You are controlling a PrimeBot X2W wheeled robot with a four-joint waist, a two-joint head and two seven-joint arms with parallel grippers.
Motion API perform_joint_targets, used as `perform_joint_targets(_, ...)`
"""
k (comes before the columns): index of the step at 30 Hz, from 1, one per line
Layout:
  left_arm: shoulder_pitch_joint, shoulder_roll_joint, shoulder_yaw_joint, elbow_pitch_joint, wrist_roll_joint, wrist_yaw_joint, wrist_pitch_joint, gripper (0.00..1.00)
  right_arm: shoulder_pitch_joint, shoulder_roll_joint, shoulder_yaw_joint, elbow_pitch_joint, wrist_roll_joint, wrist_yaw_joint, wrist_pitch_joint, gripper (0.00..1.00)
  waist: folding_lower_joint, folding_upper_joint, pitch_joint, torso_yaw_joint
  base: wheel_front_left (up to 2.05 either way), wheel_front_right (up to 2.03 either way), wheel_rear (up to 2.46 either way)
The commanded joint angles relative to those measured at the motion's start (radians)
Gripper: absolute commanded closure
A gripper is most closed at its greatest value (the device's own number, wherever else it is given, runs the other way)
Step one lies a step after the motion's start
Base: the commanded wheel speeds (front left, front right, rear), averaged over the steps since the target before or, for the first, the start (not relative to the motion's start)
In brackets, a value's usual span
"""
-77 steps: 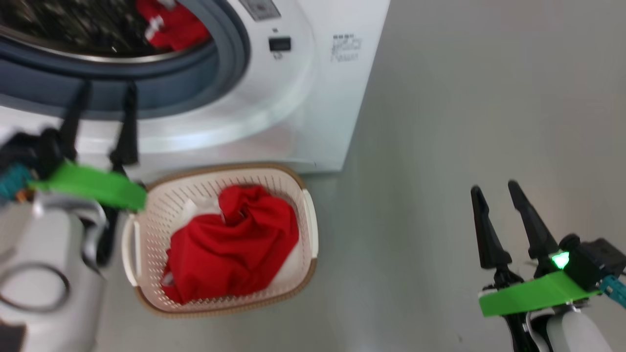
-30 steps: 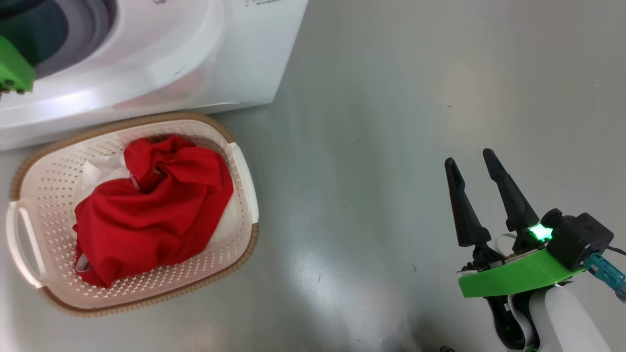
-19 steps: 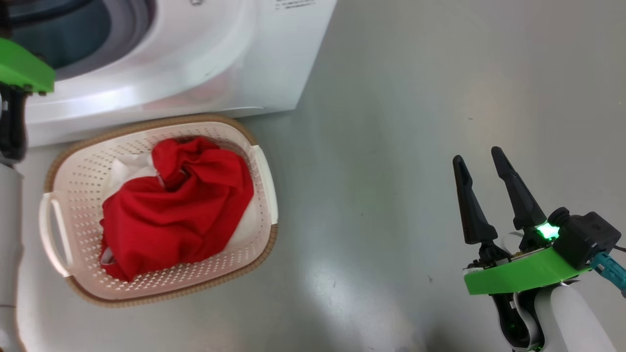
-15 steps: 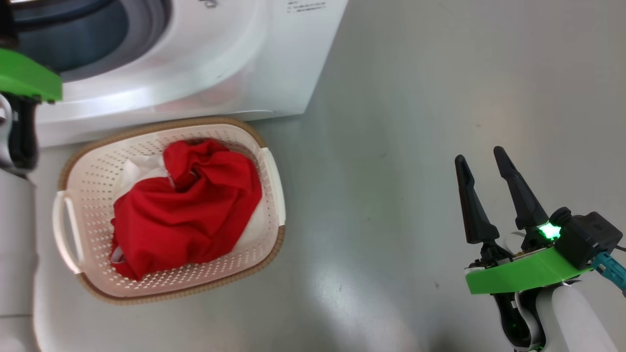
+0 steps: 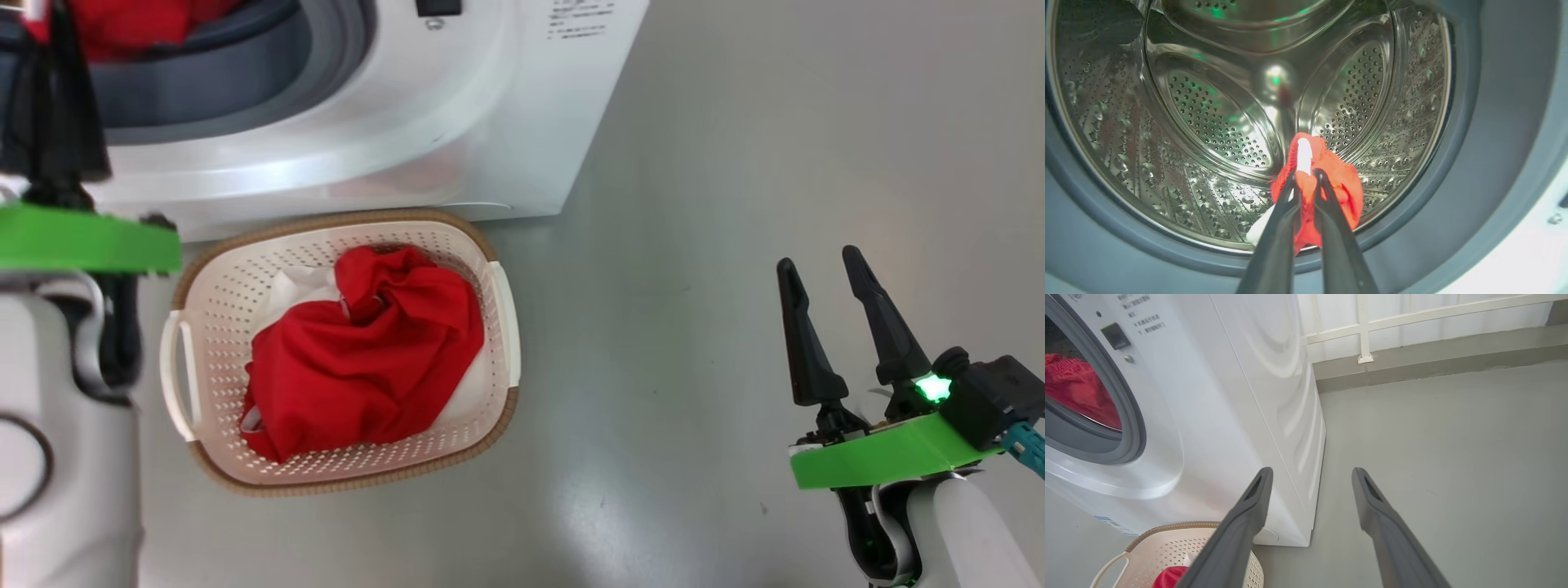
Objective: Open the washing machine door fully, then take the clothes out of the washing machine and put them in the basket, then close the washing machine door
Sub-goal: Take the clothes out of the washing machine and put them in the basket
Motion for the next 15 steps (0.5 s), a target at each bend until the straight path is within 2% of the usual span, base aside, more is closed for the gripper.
perform_joint_targets(1, 0.052, 0.029, 0.03, -0.066, 0.016, -0.005, -0.005, 1.0, 0.031, 0.0, 0.013, -0.02, -0.004, 0.006, -0.006, 0.0, 0.0, 0.0, -0.012, 0.015, 0.0, 0.0, 0.0)
perform_joint_targets(15, 0.29, -0.059, 0.083, -0.42, 0.013, -0.005, -0.005, 1.0, 0.038, 0.0, 0.005, -0.018, -0.006, 0.006, -0.006, 0.0, 0.0, 0.0, -0.035, 0.053, 0.0, 0.0, 0.0)
